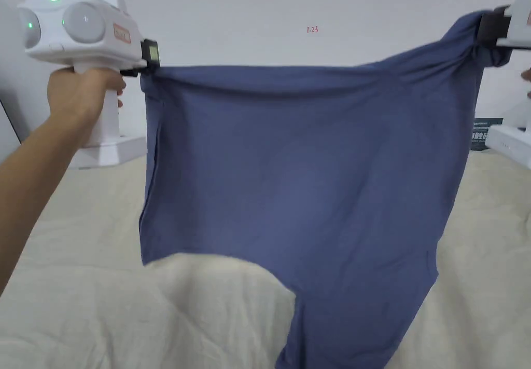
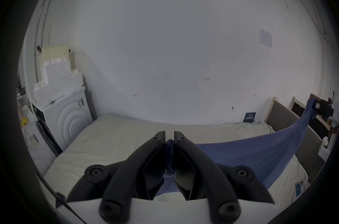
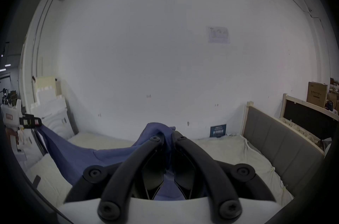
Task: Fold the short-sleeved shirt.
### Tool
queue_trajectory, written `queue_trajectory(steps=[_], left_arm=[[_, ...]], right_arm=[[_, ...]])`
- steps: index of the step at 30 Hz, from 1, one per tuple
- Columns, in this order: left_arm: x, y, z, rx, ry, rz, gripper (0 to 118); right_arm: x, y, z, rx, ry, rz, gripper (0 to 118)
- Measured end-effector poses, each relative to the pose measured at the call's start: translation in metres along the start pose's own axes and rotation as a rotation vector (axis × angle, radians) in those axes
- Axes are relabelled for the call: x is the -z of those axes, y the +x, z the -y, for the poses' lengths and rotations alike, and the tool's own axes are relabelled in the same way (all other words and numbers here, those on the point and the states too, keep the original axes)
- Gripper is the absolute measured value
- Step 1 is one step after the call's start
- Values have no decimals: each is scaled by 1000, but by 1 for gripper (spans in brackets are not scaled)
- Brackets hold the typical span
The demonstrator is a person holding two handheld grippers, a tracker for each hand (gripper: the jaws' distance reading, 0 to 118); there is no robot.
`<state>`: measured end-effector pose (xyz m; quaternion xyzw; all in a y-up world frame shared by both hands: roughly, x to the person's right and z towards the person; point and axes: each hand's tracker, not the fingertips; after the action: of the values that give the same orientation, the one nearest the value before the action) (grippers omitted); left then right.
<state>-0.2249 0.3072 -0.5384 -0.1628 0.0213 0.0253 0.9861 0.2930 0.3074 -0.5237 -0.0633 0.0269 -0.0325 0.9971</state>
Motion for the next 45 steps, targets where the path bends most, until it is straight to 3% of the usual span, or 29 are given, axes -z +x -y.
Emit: queue_trajectory(steps=[8,14,20,29,30,34,45], left_arm=[[-22,11,-49,24,108,6,6],[-26,17,-39,46,127,10,6],[-2,16,26,65,25,15,6],[36,-2,145,79,-159,17,6],[39,-3,157,81,-176,12,6],[42,-8,201,90,-243,14,6],[-17,-23,333,98,-412,60,6]], right_arm=[[-28,-12,-76,-25,132,20,5],[-46,-18,-68,-57,152,15,5],[-42,-18,3,-87,46,2,5],[-44,-15,134,-44,-172,-5,5],[-9,18,142,-41,-187,-2,5],[-13,27,188,-32,-259,-5,5],[-103,39,303,-1,-394,-39,5]])
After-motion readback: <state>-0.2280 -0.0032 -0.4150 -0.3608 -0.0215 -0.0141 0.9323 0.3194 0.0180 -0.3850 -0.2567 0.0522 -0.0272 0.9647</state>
